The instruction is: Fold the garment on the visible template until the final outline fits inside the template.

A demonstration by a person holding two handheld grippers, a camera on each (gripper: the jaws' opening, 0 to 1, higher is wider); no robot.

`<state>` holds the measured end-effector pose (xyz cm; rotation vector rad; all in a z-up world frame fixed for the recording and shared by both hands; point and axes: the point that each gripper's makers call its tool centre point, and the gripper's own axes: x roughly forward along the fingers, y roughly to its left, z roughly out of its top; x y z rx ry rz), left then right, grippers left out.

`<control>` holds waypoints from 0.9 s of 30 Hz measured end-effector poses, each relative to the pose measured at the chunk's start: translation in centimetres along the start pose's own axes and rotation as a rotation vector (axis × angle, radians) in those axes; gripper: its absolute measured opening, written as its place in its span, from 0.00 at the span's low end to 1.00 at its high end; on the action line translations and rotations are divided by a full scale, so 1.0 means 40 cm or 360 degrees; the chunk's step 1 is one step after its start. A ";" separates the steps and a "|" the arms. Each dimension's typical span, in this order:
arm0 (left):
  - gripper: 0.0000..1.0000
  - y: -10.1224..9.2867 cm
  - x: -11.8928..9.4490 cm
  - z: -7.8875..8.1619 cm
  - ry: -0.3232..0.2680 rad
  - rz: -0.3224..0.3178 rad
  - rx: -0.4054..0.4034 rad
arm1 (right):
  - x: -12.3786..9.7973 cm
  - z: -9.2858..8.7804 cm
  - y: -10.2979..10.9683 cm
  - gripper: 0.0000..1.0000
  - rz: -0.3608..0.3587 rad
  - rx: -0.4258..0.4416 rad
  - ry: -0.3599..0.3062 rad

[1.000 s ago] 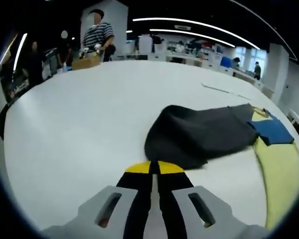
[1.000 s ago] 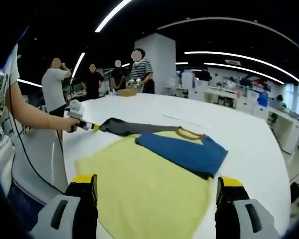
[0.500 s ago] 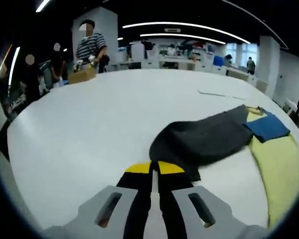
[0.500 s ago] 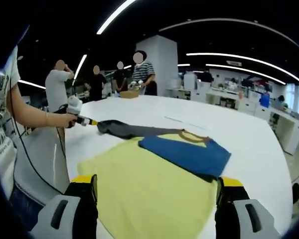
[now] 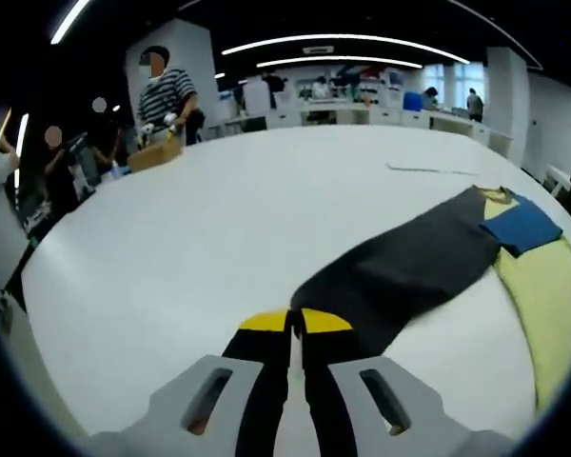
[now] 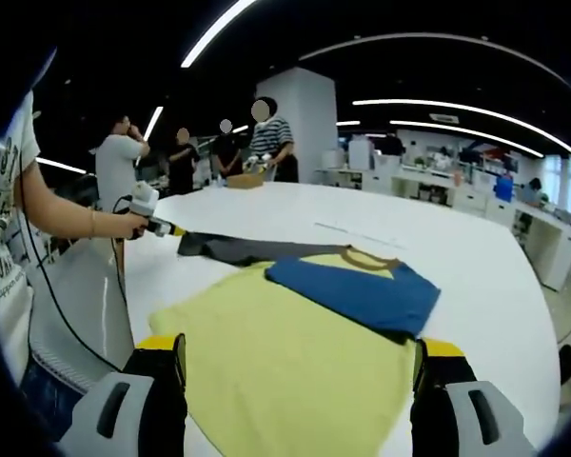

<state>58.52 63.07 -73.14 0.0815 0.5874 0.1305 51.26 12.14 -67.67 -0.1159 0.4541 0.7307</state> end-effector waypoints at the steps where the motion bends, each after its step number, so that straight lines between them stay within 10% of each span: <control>1: 0.01 0.008 0.005 0.000 0.0003 0.0011 -0.0004 | -0.001 0.000 -0.001 0.99 -0.0003 0.0002 0.0000; 27: 0.30 -0.018 -0.006 -0.043 -0.0082 0.0001 -0.0259 | -0.018 -0.005 -0.007 0.99 -0.0054 0.0021 -0.0010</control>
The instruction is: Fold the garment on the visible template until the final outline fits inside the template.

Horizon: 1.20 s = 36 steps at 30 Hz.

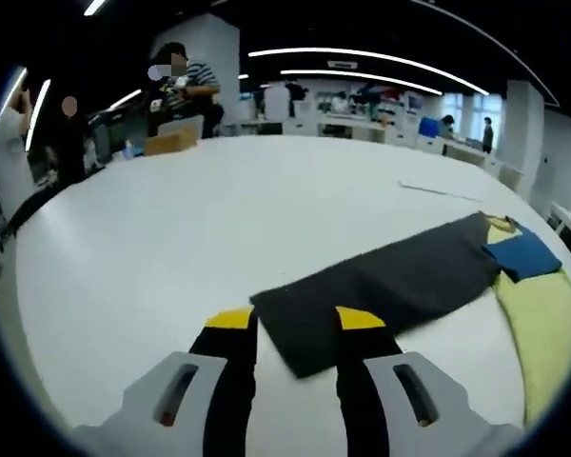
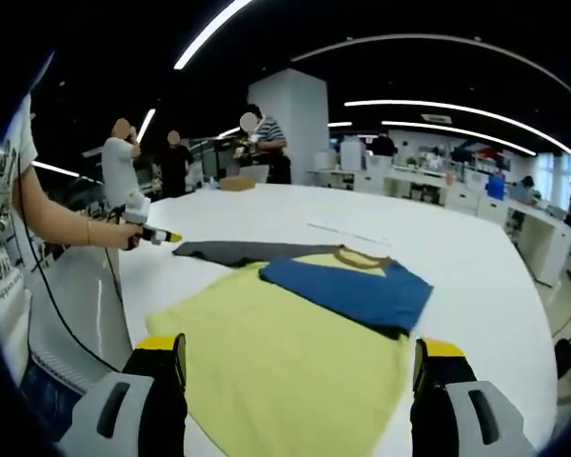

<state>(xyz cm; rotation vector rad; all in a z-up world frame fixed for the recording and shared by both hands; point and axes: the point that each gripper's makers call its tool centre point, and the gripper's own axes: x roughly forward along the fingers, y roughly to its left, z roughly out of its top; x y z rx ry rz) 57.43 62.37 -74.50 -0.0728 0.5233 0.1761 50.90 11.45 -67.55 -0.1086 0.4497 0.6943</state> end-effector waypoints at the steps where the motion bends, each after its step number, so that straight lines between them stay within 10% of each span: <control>1: 0.33 -0.006 -0.003 -0.017 0.0003 0.0019 0.0010 | -0.002 0.004 -0.003 0.99 -0.0009 0.0009 -0.0015; 36: 0.17 -0.003 0.006 -0.093 0.0051 0.0267 -0.0234 | 0.001 -0.042 0.003 0.99 -0.0030 -0.0007 0.0044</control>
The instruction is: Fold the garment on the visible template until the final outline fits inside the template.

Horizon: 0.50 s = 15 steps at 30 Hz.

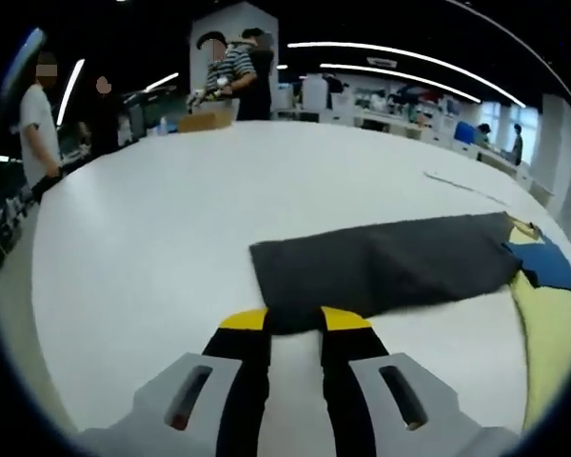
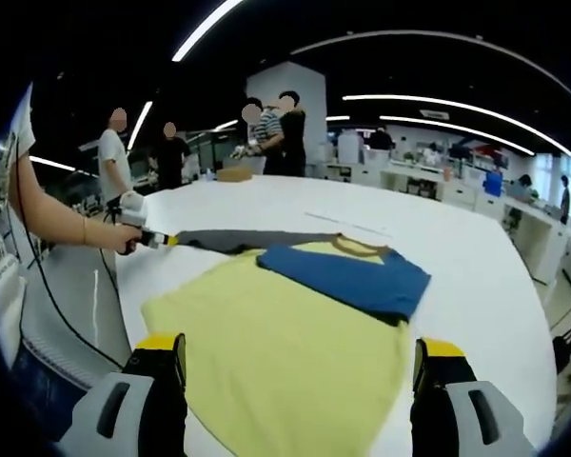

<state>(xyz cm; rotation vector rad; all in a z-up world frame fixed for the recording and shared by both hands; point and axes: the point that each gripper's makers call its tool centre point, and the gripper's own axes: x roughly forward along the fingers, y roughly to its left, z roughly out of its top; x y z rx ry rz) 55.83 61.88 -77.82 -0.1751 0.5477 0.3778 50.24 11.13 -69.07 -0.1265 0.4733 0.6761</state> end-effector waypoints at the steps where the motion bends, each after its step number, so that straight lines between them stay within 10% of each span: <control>1: 0.16 0.011 0.002 0.003 -0.0027 0.0020 -0.0030 | -0.001 0.001 0.000 0.99 0.0001 0.0003 -0.0004; 15: 0.06 0.020 0.001 0.007 0.0010 0.0042 -0.0060 | 0.003 0.012 0.010 0.99 0.0027 0.0005 -0.0018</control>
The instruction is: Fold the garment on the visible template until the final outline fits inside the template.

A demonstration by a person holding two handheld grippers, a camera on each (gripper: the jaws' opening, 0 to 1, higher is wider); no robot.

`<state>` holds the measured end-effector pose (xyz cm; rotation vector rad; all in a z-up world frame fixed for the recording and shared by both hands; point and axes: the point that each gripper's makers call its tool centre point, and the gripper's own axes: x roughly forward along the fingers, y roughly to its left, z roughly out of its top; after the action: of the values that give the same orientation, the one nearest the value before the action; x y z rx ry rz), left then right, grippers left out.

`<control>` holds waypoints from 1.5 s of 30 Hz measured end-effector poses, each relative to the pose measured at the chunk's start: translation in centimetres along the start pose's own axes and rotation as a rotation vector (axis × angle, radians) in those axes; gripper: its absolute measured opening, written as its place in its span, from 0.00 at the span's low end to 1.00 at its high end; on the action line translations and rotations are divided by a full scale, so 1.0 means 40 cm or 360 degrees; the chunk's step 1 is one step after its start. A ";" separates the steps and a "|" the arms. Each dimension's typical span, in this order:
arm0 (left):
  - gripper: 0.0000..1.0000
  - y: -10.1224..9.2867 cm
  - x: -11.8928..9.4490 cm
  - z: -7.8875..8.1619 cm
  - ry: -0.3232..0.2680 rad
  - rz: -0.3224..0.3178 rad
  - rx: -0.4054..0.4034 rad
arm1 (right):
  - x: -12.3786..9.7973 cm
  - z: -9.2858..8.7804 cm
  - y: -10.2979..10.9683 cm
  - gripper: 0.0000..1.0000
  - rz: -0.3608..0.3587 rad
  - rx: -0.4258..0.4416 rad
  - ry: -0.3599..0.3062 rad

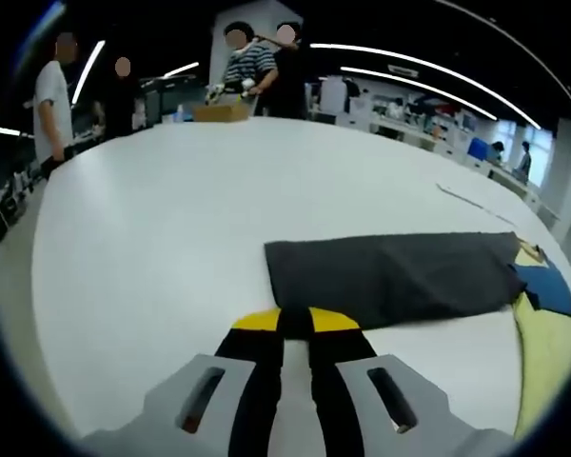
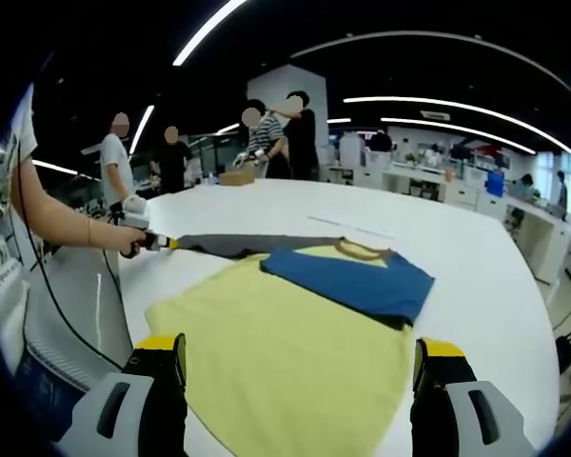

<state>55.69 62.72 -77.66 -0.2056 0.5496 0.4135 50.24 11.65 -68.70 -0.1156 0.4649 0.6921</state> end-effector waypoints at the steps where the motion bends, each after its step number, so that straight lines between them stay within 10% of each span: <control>1: 0.05 0.001 -0.001 0.001 0.0007 -0.0001 -0.0005 | 0.000 0.001 0.000 0.99 0.0000 0.0000 -0.0004; 45: 0.00 -0.061 -0.036 0.090 -0.0056 -0.0215 0.0002 | -0.006 0.008 0.018 0.99 0.0034 0.0034 -0.0048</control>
<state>57.31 61.12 -73.67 -0.2326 0.4982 0.2849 49.73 12.13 -68.27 -0.0801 0.4452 0.7089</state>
